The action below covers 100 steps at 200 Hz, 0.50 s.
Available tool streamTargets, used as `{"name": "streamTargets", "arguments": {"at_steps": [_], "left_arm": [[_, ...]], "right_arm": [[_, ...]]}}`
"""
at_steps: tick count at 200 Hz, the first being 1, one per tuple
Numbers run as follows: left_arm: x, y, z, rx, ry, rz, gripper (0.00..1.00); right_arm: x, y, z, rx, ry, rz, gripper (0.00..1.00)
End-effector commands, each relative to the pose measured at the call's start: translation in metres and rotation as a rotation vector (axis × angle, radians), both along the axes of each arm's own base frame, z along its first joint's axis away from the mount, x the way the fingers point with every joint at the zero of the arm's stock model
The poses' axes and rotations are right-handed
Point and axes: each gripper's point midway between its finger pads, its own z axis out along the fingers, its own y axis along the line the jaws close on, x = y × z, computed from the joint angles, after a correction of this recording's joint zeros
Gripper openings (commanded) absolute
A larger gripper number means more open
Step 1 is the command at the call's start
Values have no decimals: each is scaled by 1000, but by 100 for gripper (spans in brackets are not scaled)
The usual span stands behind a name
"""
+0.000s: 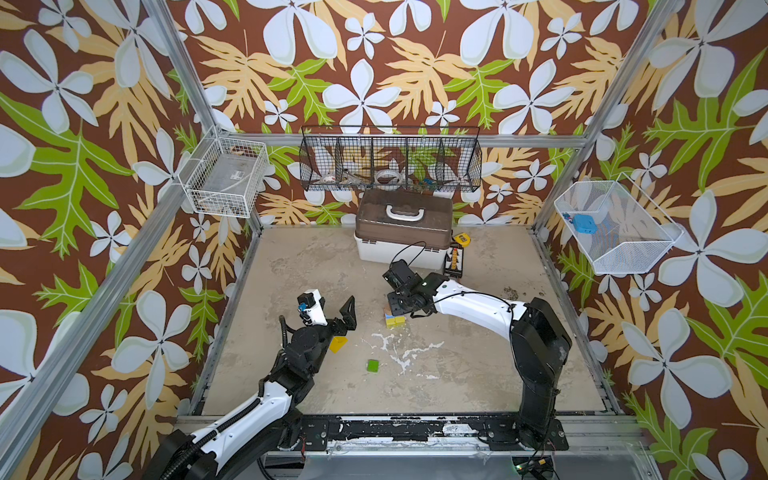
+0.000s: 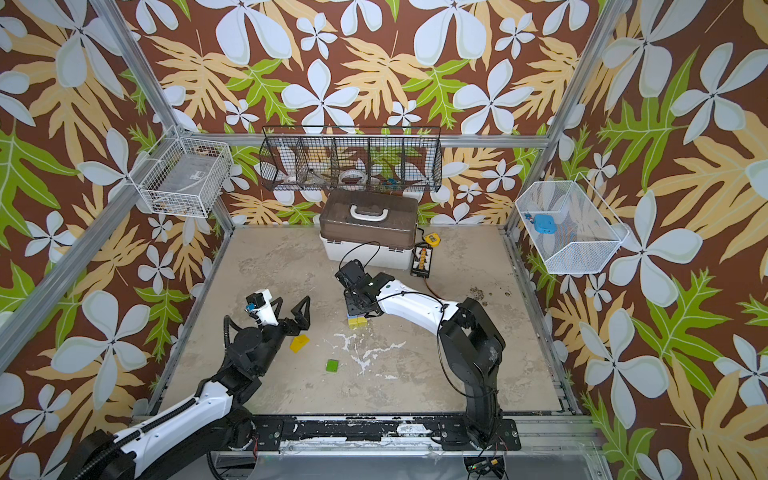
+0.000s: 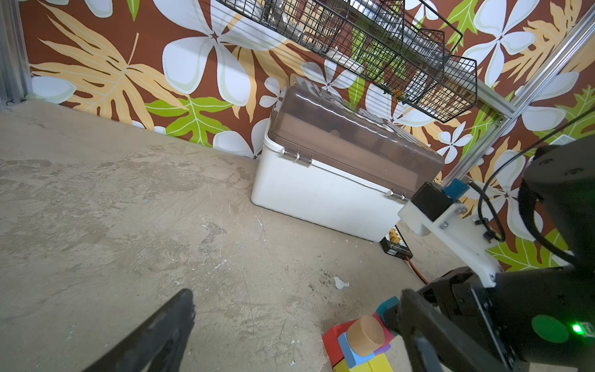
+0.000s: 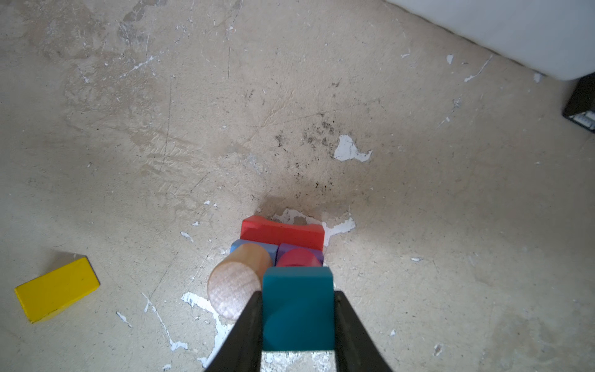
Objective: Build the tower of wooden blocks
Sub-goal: 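Lower the teal cube onto the stack beside the tan cylinder and open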
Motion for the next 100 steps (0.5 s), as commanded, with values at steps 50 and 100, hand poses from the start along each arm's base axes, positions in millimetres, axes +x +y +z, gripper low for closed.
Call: {"name": "streamTargets", "arguments": {"at_steps": [50, 100], "left_arm": [[2, 0, 12, -17, -36, 5, 100], [2, 1, 12, -17, -36, 5, 100]], "right_arm": [[-1, 0, 1, 6, 1, -5, 37], [-2, 1, 2, 21, 2, -4, 37]]}}
